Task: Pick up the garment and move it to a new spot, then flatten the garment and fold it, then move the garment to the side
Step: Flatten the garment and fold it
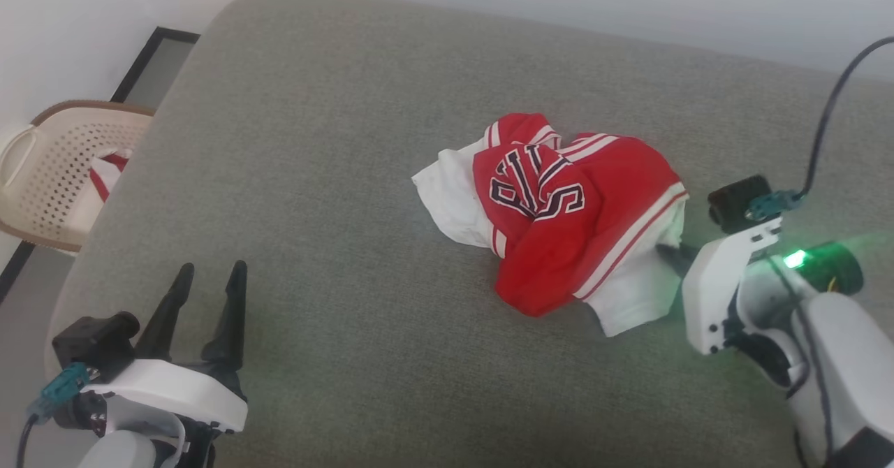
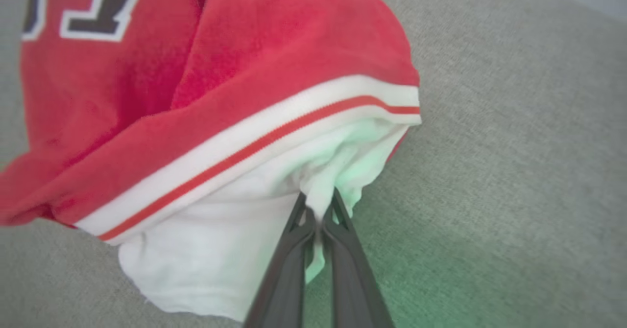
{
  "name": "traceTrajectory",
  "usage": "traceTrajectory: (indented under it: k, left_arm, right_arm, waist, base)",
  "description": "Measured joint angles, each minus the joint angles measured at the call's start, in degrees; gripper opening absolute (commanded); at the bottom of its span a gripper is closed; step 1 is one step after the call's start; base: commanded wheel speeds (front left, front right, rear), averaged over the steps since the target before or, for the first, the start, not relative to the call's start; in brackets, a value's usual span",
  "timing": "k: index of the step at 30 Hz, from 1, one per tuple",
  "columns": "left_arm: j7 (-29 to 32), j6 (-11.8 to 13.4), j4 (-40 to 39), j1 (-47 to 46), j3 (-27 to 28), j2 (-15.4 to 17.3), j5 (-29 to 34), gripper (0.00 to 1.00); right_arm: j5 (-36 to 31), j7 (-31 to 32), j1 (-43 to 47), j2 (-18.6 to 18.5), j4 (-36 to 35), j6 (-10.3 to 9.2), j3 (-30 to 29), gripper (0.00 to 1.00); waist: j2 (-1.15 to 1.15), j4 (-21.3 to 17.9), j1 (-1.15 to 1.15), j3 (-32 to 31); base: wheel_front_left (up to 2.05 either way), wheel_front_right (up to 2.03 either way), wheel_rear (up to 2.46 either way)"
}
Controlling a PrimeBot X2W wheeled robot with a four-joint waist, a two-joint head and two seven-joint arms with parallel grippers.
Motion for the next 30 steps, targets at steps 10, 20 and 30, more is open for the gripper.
traceTrajectory:
  k: [10,20,30]
  left_arm:
    - [-0.18,-0.25,0.07,0.02,0.63,0.42,-0.09,1.00]
    - [-0.18,-0.76,0.55,-1.01,0.13,0.44,-0.09,1.00]
    - [0.55,-2.02,2.37,-2.76,-1.00,0.32,-0.45,1.00]
  right_arm:
    - [1.15,7.09,0.70,-6.06,-8.86,0.01,-7.49,0.00]
    - [-0.27,9.83,1.70,-9.57,-7.71,0.03,-14.06,0.00]
    - [-0.37,6.34,-1.12,-8.11,4.68,0.02,-11.81,0.42]
  waist:
    - [0.00,-2.26,0.00,-0.21]
    - [0.00,-3.38,0.00,0.73]
    - [0.00,-3.53,0.00,1.16]
  base:
    - [0.00,0.00,0.00]
    - [0.00,0.00,0.00]
    - [0.00,0.00,0.00]
